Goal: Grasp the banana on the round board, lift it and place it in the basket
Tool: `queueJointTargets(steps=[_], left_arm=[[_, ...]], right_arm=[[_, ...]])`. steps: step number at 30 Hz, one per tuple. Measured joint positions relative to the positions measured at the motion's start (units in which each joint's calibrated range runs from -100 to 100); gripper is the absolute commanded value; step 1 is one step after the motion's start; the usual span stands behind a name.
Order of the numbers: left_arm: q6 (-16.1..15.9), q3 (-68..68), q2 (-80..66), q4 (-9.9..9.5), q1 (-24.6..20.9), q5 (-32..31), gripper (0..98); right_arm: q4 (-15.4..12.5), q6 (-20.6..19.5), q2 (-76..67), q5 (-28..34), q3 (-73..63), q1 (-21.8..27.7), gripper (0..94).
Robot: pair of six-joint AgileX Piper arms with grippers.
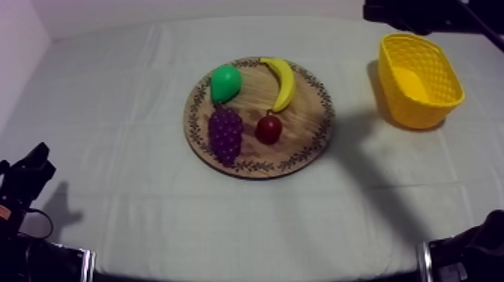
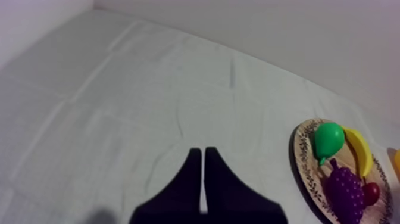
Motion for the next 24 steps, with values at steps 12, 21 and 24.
queueJointTargets(steps=[12,21,24], left_arm=[[0.0,0.0,0.0,0.0,0.0,0.01,0.1],[0.0,0.0,0.0,0.0,0.0,0.01,0.1],[0.0,0.0,0.0,0.0,0.0,0.01,0.1]], right_arm=[[-2.41,0.56,18.46,-0.02,-12.31,-0.69,0.9],[-1.43,-0.31,27.52,1.89,-15.29,-1.41,1.0],[-1.28,-0.39,28.83,2.13,-14.39,-1.66,1.0]])
